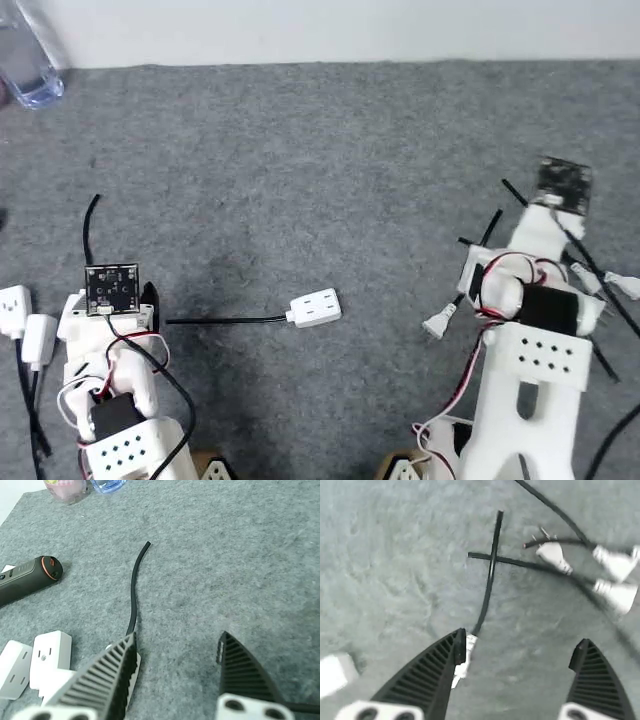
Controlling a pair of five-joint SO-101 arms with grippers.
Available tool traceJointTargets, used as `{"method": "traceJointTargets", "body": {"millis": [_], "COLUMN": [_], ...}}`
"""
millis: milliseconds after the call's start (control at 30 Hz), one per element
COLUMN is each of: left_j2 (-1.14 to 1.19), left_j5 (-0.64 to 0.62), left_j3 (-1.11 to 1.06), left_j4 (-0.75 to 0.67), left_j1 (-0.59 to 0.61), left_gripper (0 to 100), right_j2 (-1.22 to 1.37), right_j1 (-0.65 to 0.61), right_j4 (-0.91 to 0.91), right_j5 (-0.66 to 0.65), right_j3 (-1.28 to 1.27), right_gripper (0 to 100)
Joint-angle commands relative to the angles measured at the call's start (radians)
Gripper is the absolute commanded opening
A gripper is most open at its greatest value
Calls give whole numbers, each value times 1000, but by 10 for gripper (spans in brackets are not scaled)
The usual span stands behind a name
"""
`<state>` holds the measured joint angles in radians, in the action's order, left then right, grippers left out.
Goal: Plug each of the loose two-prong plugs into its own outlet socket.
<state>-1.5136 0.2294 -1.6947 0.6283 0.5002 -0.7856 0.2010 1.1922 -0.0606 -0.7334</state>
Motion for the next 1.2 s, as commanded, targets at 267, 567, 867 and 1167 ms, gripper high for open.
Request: {"method": "traceJointTargets", "body": {"millis": [267,567,867,1167], "left_j2": [-12,-12,-12,-12], "left_j5": [-8,-8,-8,-8], "left_j3": [5,5,5,5], "left_j4": [-26,-26,-26,-26], "left_j1": [-8,-8,-8,-8], "left_gripper": [247,247,247,247], "right_j2": [-16,-13,-10,151], "right_j1": [-84,-111,-240,-248], "right_j4": [-101,-163,47,53], "right_j5": [-1430,-1772,-1823,-1829], "right_j3": [-252,-368,-278,-255], "right_gripper": [329,329,329,329]}}
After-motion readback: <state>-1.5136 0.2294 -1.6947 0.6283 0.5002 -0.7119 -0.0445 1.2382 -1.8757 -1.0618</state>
